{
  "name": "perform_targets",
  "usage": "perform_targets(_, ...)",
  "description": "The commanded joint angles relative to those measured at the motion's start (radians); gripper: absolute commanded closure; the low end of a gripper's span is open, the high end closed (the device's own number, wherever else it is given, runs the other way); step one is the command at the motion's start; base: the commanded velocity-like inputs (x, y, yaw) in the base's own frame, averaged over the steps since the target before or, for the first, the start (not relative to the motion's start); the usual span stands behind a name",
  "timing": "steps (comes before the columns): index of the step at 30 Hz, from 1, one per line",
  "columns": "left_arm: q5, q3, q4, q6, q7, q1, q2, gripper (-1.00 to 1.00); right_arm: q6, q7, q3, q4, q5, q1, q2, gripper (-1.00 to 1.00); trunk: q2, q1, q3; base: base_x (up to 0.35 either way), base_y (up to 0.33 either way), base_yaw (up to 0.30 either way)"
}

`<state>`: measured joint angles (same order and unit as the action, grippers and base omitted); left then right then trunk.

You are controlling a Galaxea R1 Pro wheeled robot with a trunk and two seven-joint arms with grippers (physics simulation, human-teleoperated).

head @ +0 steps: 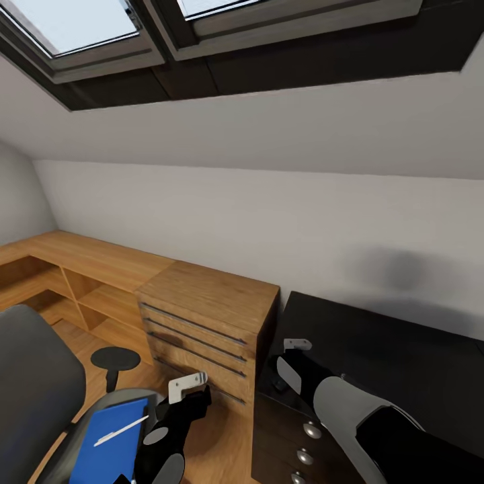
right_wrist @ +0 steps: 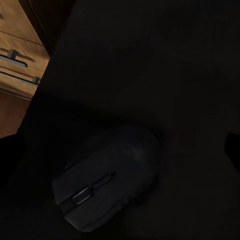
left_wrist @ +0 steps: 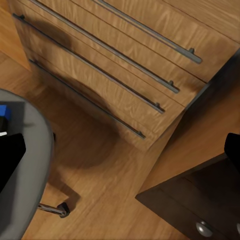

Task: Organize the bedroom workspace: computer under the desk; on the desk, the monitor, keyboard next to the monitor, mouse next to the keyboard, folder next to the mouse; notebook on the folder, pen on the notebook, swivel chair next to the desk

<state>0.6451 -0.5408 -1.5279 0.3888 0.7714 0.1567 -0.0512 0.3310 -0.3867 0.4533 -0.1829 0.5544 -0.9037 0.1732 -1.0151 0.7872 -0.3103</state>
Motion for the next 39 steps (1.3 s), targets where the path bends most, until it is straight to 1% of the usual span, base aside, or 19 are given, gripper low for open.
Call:
perform_targets(1, 0.005, -0.002, -0.001, 0.003, 0.008, 0.001, -0.001, -1.00, 0.006, -0.006, 0.008, -0.002, 0.007, -0.001, 0.000, -1.00, -0.001, 0.000, -0.001, 0.000, 0.000, 0.000)
perform_targets(28, 0.005, -0.002, -0.002, 0.004, 0.008, 0.001, -0.001, -1.00, 0.006, -0.007, 0.010, -0.001, 0.007, -0.001, 0.001, -1.00, -0.190, 0.104, -0.086, 0.000, 0.000, 0.000)
perform_targets(39, 0.005, -0.002, -0.002, 0.003, 0.008, 0.001, -0.001, -1.00, 0.006, -0.007, 0.009, -0.001, 0.007, -0.001, 0.000, -1.00, -0.190, 0.104, -0.086, 0.000, 0.000, 0.000)
